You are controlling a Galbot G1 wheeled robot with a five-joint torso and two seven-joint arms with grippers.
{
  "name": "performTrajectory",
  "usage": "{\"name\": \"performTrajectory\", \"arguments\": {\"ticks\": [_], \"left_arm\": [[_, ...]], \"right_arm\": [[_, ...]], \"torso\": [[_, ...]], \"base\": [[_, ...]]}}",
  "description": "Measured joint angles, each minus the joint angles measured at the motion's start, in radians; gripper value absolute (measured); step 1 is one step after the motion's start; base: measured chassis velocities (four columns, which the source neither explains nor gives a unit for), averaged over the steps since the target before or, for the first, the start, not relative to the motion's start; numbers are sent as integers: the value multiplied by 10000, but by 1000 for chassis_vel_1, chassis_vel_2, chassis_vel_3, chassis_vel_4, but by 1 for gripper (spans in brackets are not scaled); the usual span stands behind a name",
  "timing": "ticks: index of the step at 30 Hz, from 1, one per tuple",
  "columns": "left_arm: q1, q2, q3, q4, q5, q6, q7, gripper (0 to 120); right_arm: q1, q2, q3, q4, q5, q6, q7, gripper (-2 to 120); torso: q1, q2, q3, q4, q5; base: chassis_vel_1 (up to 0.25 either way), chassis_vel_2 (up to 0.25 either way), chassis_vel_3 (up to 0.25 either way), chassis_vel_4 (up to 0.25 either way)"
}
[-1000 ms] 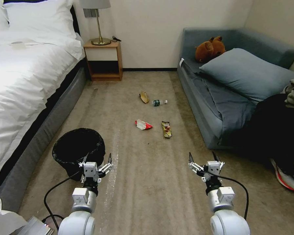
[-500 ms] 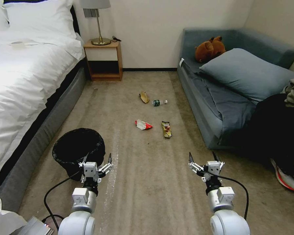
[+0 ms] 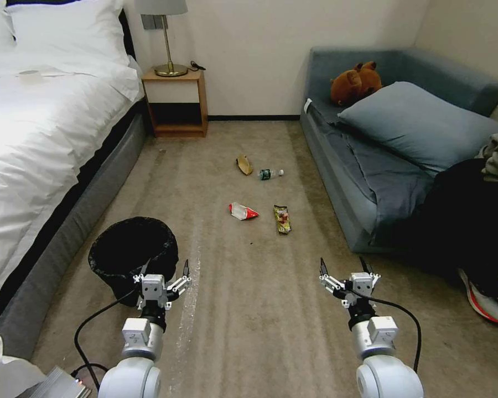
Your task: Pick up the trash bin, then pick up the garbage on the floor and place it into the trash bin.
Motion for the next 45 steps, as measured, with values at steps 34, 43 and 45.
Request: {"name": "performTrajectory", "arguments": {"ticks": [34,43,45], "left_arm": [[-121,-30,3,24,13,106,-6,100],[-1870,-582,362,527,622,2087,-220,100],[-2039,-640,356,509,704,2271,-234,100]], "right_arm": [[133,-99,-46,-83,61,40,131,100],[2131,-1684,-921,-1227,1112,1154,2222,100],[2199,-1748,-930,-1230,1218,1211,2105,100]], "torso": [[0,1,0,-1,1],[0,-1,1,-3,-1],[0,0,0,-1,3]], "base": [[0,0,0,0],[0,0,0,0],[0,0,0,0]]}}
